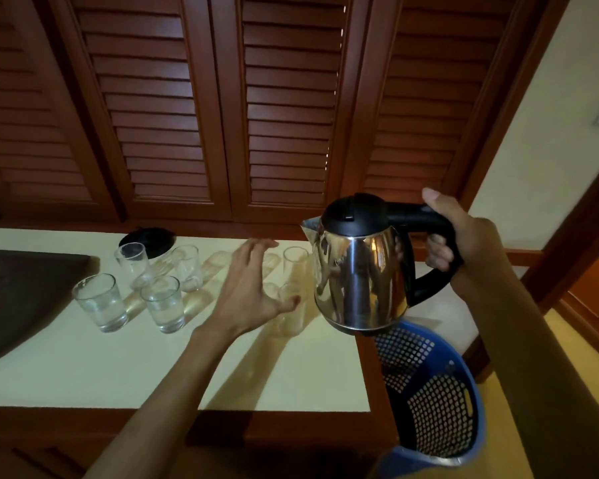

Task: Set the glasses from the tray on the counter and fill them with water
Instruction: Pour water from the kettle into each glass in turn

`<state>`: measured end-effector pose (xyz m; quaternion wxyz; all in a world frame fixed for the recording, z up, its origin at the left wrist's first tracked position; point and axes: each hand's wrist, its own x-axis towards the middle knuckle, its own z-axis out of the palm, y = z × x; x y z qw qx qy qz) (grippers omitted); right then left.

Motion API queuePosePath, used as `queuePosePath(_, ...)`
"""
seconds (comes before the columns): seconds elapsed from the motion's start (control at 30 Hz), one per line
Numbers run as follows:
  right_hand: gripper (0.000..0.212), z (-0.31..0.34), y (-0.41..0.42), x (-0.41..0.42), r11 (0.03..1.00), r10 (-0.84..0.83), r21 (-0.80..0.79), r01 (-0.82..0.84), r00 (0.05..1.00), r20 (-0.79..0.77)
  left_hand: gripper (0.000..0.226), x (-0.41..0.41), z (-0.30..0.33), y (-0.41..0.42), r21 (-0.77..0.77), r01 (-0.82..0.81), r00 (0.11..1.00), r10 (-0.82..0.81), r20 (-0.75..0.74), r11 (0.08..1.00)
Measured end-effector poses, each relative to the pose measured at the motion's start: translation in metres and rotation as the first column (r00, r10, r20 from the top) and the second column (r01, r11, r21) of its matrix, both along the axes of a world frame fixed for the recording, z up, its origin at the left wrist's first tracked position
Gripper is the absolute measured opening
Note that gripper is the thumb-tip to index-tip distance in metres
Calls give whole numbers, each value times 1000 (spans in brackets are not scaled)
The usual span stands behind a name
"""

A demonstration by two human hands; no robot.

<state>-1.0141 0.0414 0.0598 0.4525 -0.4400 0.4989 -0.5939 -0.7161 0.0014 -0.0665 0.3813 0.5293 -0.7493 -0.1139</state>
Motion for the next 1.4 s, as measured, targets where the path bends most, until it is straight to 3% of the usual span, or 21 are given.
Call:
queuePosePath(0.1,38,-2,-6,-16,999,25,-29,-26,1000,-8,99,-36,-16,-3,179,12,995,6,-101,984)
queuePosePath(0.2,31,-3,-11,-27,995,79,-62,-79,997,-3,96,-61,-42,-10,249,-93,955,157,-250,964)
queuePosePath(0.43,41,-4,-30,-37,992,109,-44,-116,985,-135,61,-86,-74,-11,372,-220,771,395,-500,902)
queuePosePath(0.57,44,-6,-41,-37,984,160,-40,-172,963,-218,43,-92,-86,-8,404,-201,806,385,-450,893)
queuePosePath(0.67,58,-5,-52,-36,975,193,-40,-219,921,-340,34,-94,-85,-6,414,-224,822,399,-405,882)
queuePosePath(0.73,66,-2,-58,-34,963,221,-44,-266,873,-435,35,-94,-78,-4,423,-245,840,409,-357,872)
queuePosePath(0.87,55,4,-69,-25,929,252,-50,-367,725,-641,37,-95,-66,3,415,-268,861,409,-301,870)
queuePosePath(1.1,73,17,-82,-12,899,212,-72,-431,574,-791,42,-104,-53,10,338,-321,904,392,-169,885)
queuePosePath(1.4,76,40,-79,-1,869,146,-87,-487,420,-896,38,-107,-55,7,362,-236,898,344,-272,902)
